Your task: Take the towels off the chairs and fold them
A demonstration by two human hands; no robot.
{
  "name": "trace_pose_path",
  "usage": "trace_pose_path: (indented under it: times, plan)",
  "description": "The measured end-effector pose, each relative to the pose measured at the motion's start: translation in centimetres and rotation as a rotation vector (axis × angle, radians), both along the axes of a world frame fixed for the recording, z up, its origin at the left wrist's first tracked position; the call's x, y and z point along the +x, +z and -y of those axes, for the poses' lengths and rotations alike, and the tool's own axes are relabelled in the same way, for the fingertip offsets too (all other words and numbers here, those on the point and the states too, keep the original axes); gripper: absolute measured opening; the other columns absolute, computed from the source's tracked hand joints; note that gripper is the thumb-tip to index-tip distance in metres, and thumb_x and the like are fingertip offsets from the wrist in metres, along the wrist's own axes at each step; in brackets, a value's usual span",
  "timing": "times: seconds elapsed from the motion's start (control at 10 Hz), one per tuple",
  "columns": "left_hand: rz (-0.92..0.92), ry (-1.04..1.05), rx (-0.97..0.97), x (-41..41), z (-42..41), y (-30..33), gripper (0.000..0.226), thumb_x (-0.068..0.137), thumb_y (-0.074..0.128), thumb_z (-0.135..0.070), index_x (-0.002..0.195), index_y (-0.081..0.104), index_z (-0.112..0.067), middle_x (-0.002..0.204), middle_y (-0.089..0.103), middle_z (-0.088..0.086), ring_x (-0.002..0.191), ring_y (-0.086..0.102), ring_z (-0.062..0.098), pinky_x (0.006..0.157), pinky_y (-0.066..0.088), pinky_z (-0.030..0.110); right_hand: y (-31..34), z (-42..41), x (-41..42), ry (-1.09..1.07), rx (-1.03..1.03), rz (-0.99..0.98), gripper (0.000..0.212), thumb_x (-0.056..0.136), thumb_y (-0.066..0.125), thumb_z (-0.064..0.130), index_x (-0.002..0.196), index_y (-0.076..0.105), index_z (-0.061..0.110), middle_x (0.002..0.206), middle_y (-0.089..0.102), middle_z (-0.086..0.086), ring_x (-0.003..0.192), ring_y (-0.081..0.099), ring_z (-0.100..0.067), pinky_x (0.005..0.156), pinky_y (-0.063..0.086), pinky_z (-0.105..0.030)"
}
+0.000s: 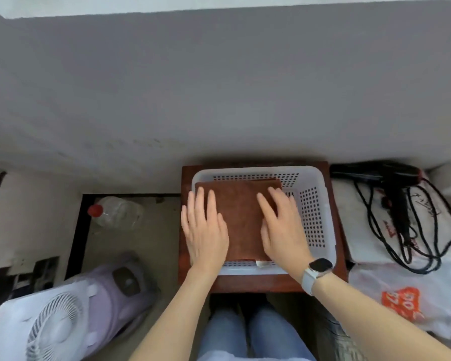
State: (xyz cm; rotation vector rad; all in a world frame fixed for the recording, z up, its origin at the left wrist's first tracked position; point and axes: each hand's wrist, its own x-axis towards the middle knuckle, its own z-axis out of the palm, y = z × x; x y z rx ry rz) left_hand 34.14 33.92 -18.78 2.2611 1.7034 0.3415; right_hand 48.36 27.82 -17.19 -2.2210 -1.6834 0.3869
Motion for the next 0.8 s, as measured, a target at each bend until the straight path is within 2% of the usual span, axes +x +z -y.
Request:
trace_pose_path:
  times: [0.1, 0.2, 0.3, 0.4, 0.5, 0.6, 0.7, 0.8]
  plan:
    - [-0.101, -0.114, -0.069, -0.1, -0.8, -1.3, 0.054, 0.093, 0.024, -0.027, 0.141, 0.026, -0.002, 0.148, 0.028, 0.019, 0.139, 0.017, 0.03, 0.111, 0.016, 0.047, -1.8, -1.5, -0.5, 0.161, -0.085, 0.128, 0.049, 0.087, 0.038, 0.021, 0.135, 0.039, 0.012, 0.142, 0.039, -0.022, 0.134, 0.034, -0.038, 0.11, 0.019, -0.051]
    - [-0.122, -0.129, -0.152, 0.2, -2.4, -2.5, 0.062, 0.09, 0.01, -0.039, 0.144, 0.005, -0.007, 0.152, 0.0, 0.01, 0.14, -0.003, 0.02, 0.113, -0.001, 0.035, -4.1, -3.2, 0.1, 0.177, -0.152, 0.167, 0.054, 0.088, 0.032, 0.035, 0.139, 0.033, 0.018, 0.146, 0.033, -0.021, 0.136, 0.03, -0.038, 0.116, 0.011, -0.045]
    - [-0.151, -0.121, -0.195, 0.9, -3.1, -3.7, 0.068, 0.088, 0.012, -0.043, 0.146, 0.007, -0.007, 0.154, 0.0, 0.011, 0.14, -0.006, 0.018, 0.113, -0.003, 0.033, -6.0, -3.9, 0.9, 0.186, -0.192, 0.172, 0.056, 0.088, 0.033, 0.04, 0.141, 0.028, 0.022, 0.149, 0.028, -0.018, 0.139, 0.022, -0.034, 0.113, 0.006, -0.043]
    - [-0.267, -0.122, -0.175, 1.5, -3.0, -4.5, 0.065, 0.089, 0.024, -0.037, 0.142, 0.02, 0.001, 0.15, 0.021, 0.022, 0.141, 0.013, 0.029, 0.113, 0.009, 0.045, -7.1, -4.0, 1.2, 0.196, -0.182, 0.178, 0.057, 0.088, 0.034, 0.04, 0.141, 0.027, 0.023, 0.15, 0.028, -0.017, 0.14, 0.014, -0.031, 0.113, 0.005, -0.044]
    - [-0.333, -0.142, -0.184, 1.5, -3.2, -4.3, 0.064, 0.089, 0.027, -0.036, 0.138, 0.029, 0.004, 0.145, 0.032, 0.025, 0.137, 0.029, 0.035, 0.111, 0.018, 0.05, -7.0, -4.1, 1.1, 0.207, -0.223, 0.173, 0.056, 0.088, 0.034, 0.039, 0.141, 0.028, 0.022, 0.149, 0.029, -0.018, 0.139, 0.013, -0.031, 0.113, 0.007, -0.045]
    - [-0.349, -0.151, -0.229, 1.4, -3.4, -3.6, 0.064, 0.088, 0.025, -0.037, 0.138, 0.032, 0.003, 0.145, 0.034, 0.024, 0.136, 0.032, 0.035, 0.11, 0.022, 0.05, -5.9, -4.3, 0.8, 0.193, -0.275, 0.136, 0.056, 0.088, 0.033, 0.039, 0.141, 0.029, 0.022, 0.15, 0.028, -0.018, 0.14, 0.02, -0.033, 0.114, 0.009, -0.044]
    - [-0.278, -0.179, -0.321, 1.6, -4.1, -1.0, 0.066, 0.089, 0.021, -0.039, 0.143, 0.02, -0.001, 0.152, 0.019, 0.021, 0.142, 0.018, 0.032, 0.114, 0.015, 0.043, -3.1, -5.0, 1.1, 0.176, -0.311, 0.009, 0.054, 0.092, 0.037, 0.033, 0.144, 0.024, 0.026, 0.155, 0.016, -0.012, 0.144, 0.009, -0.029, 0.118, 0.003, -0.04]
    - [-0.207, -0.185, -0.284, 1.1, -5.1, 1.4, 0.053, 0.093, 0.036, -0.029, 0.142, 0.029, -0.008, 0.151, 0.027, 0.012, 0.141, 0.021, 0.025, 0.115, 0.012, 0.041, 0.2, -5.8, 1.3, 0.083, -0.283, -0.141, 0.046, 0.094, 0.04, 0.025, 0.139, 0.035, 0.022, 0.153, 0.022, -0.009, 0.14, 0.02, -0.028, 0.115, 0.022, -0.041]
